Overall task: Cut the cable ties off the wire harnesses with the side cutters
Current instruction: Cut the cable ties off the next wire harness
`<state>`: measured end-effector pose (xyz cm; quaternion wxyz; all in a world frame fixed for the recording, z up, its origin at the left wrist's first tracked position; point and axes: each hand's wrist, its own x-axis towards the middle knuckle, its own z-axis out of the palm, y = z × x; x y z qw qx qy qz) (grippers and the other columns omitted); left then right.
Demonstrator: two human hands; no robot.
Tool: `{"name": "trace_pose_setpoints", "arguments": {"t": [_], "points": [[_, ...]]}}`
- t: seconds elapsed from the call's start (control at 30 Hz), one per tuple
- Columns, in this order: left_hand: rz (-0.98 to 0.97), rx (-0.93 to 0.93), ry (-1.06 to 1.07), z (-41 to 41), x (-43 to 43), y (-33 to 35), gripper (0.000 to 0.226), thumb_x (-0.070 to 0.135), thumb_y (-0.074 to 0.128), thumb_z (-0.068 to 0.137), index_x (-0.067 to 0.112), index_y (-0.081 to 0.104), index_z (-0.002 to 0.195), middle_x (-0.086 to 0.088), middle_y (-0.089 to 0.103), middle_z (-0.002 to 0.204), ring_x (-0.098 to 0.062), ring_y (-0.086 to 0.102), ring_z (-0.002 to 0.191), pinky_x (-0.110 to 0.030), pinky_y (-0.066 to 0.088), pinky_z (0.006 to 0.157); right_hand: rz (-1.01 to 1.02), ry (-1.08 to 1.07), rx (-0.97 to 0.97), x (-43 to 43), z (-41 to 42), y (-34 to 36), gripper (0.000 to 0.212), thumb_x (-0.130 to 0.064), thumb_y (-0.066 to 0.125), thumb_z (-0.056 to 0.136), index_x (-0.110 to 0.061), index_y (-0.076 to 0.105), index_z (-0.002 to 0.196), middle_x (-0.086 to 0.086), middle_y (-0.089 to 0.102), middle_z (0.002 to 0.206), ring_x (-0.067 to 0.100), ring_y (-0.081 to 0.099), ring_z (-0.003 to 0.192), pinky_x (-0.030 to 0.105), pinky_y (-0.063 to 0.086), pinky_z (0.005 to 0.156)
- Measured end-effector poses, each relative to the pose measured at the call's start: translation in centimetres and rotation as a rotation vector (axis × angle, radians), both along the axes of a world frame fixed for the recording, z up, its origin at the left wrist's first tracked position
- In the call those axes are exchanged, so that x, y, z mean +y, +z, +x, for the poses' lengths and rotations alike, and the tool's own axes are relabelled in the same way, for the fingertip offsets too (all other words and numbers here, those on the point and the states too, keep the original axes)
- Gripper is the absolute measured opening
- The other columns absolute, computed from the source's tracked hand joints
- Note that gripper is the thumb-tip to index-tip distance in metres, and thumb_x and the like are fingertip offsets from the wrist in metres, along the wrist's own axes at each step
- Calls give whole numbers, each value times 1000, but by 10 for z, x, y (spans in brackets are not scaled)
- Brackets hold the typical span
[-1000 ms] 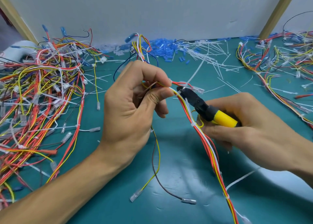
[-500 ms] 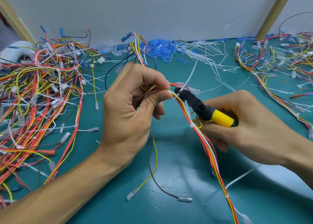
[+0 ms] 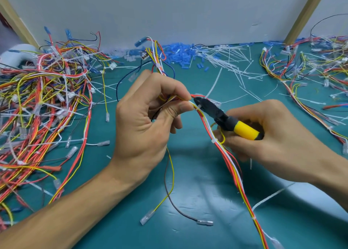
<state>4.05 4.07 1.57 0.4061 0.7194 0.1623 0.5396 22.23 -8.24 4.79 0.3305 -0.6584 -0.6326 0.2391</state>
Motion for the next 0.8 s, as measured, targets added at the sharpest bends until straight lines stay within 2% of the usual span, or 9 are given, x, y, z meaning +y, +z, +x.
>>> {"name": "trace_pose_setpoints", "arguments": {"t": [0.07, 0.17, 0.27, 0.4, 0.5, 0.57, 0.67, 0.73, 0.8], "points": [[8, 11, 7, 0, 1, -1, 14, 11, 73, 92, 22, 65, 94, -16, 57, 79, -21, 61, 53, -30, 48, 50, -13, 10, -4, 0, 0, 0, 26, -31, 71, 88, -16, 61, 69, 12, 50, 56, 33, 45, 54, 40, 38, 50], [20, 17, 3, 0, 1, -2, 14, 11, 74, 92, 22, 65, 94, -17, 58, 81, -22, 61, 54, -30, 48, 49, -75, 13, 37, 0, 4, 0, 34, -23, 78, 90, -14, 60, 63, 10, 54, 50, 27, 51, 45, 30, 40, 44], [19, 18, 10, 0, 2, -1, 12, 14, 74, 92, 21, 65, 94, -17, 57, 80, -23, 61, 54, -31, 47, 49, 19, -7, -56, 0, 0, 1, 23, -31, 70, 84, -26, 61, 63, 10, 50, 55, 33, 43, 54, 39, 38, 48], [27, 23, 4, 0, 2, -2, 12, 15, 73, 93, 24, 65, 94, -16, 57, 79, -22, 60, 54, -29, 47, 49, -36, 20, 8, -1, 1, 0, 37, -27, 75, 91, -11, 54, 64, 14, 47, 53, 29, 45, 47, 39, 38, 47], [29, 19, 3, -1, 2, -1, 13, 14, 73, 93, 24, 64, 91, -18, 57, 82, -24, 60, 54, -26, 46, 51, 34, 5, -82, -1, -2, 1, 27, -33, 67, 86, -17, 59, 66, 12, 46, 57, 30, 38, 55, 42, 34, 50], [29, 35, 22, 0, 2, -1, 17, 12, 74, 93, 25, 63, 91, -19, 57, 80, -24, 60, 54, -26, 46, 51, 32, 7, -86, 0, -3, 1, 26, -32, 66, 87, -21, 59, 65, 9, 49, 55, 30, 41, 54, 41, 37, 50], [38, 19, 10, 0, 1, -1, 14, 13, 73, 93, 23, 64, 91, -17, 57, 80, -23, 61, 54, -24, 46, 52, -34, 32, 15, -2, 0, -1, 31, -28, 70, 89, -10, 57, 67, 12, 53, 53, 30, 51, 46, 38, 43, 46], [55, 4, 6, -1, 2, 0, 11, 16, 73, 94, 23, 64, 95, -16, 56, 82, -23, 61, 55, -24, 47, 52, 14, 15, -18, -2, -1, -2, 27, -30, 68, 86, -14, 57, 68, 11, 47, 56, 29, 41, 49, 37, 37, 46], [63, 14, 21, -2, 3, 1, 10, 18, 73, 94, 23, 64, 95, -16, 56, 83, -24, 62, 55, -24, 47, 52, 52, -2, -86, 0, -4, -1, 21, -29, 66, 85, -19, 58, 69, 5, 44, 58, 15, 30, 52, 25, 28, 46]]}}
